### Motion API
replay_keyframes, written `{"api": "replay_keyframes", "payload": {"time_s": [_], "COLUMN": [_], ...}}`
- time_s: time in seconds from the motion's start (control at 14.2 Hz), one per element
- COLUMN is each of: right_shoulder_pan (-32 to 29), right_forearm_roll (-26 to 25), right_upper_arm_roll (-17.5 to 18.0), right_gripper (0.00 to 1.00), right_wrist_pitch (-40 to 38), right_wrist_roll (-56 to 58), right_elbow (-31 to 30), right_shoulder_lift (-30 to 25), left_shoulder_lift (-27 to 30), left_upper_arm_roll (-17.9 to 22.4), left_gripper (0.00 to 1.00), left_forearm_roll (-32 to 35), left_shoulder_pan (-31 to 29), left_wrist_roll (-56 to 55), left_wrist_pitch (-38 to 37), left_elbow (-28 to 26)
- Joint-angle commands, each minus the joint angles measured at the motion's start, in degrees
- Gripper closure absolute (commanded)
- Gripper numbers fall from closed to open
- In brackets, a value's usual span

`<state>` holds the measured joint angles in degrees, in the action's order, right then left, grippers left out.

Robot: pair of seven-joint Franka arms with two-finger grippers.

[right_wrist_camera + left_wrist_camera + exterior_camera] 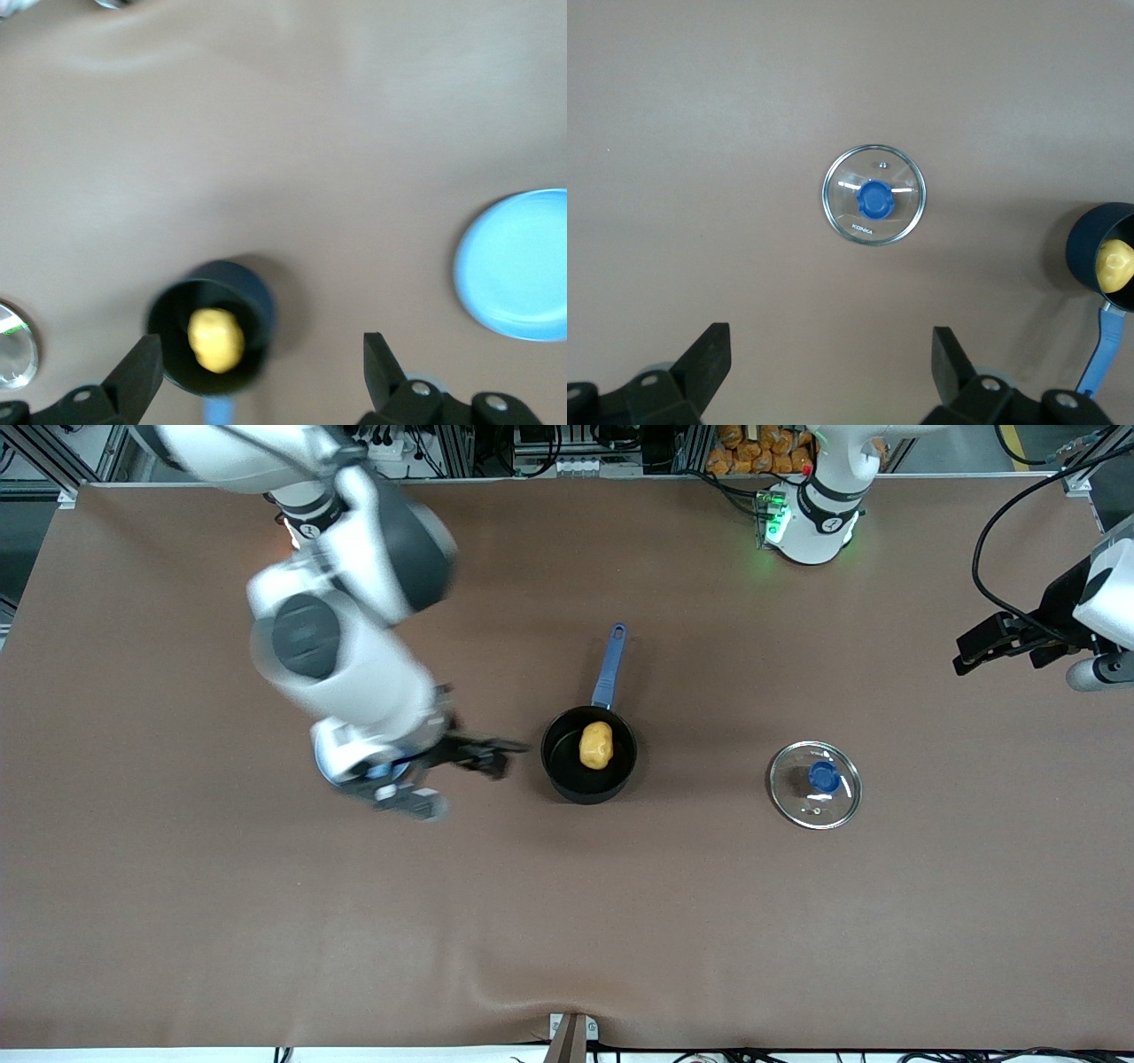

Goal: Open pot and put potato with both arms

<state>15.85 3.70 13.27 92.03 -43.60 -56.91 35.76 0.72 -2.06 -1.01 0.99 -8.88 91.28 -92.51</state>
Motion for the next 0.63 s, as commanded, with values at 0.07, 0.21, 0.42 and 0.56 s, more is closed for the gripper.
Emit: {"api": "replay_keyframes", "payload": {"time_s": [0.07,0.21,0.42,0.56], "right_shoulder_pan": [-11.98,-12.42,-12.60,-12.25], "right_forearm_roll": [-5.33,-12.90,-10.05,-6.01], "right_upper_arm_roll": [7.03,6.85,1.16,-5.41], "right_gripper": [0.00,0.00,0.00,0.00], "right_wrist_pitch": [-10.61,-12.05,-12.04,-12.58], "right_wrist_roll": [5.27,13.23,17.48,24.67], "right_elbow": [-1.27,-1.27,-1.88,-7.91], "right_shoulder_lift": [-4.37,-7.01,-12.89,-19.64], "left_shoulder_lift": [-0.11,-0.20,-0.20,-0.28], "left_upper_arm_roll": [-0.22,-0.14,0.04,-0.05], "left_gripper": [0.00,0.00,0.00,0.00], "left_forearm_roll": [-1.37,-2.42,-2.51,-2.42], "left_shoulder_pan": [-0.46,-0.64,-0.64,-0.46], "left_wrist_roll": [0.45,0.45,0.62,-0.16], "left_wrist_pitch": [-0.85,-0.85,-0.41,0.38], "left_elbow": [0.48,0.75,0.92,1.01]}}
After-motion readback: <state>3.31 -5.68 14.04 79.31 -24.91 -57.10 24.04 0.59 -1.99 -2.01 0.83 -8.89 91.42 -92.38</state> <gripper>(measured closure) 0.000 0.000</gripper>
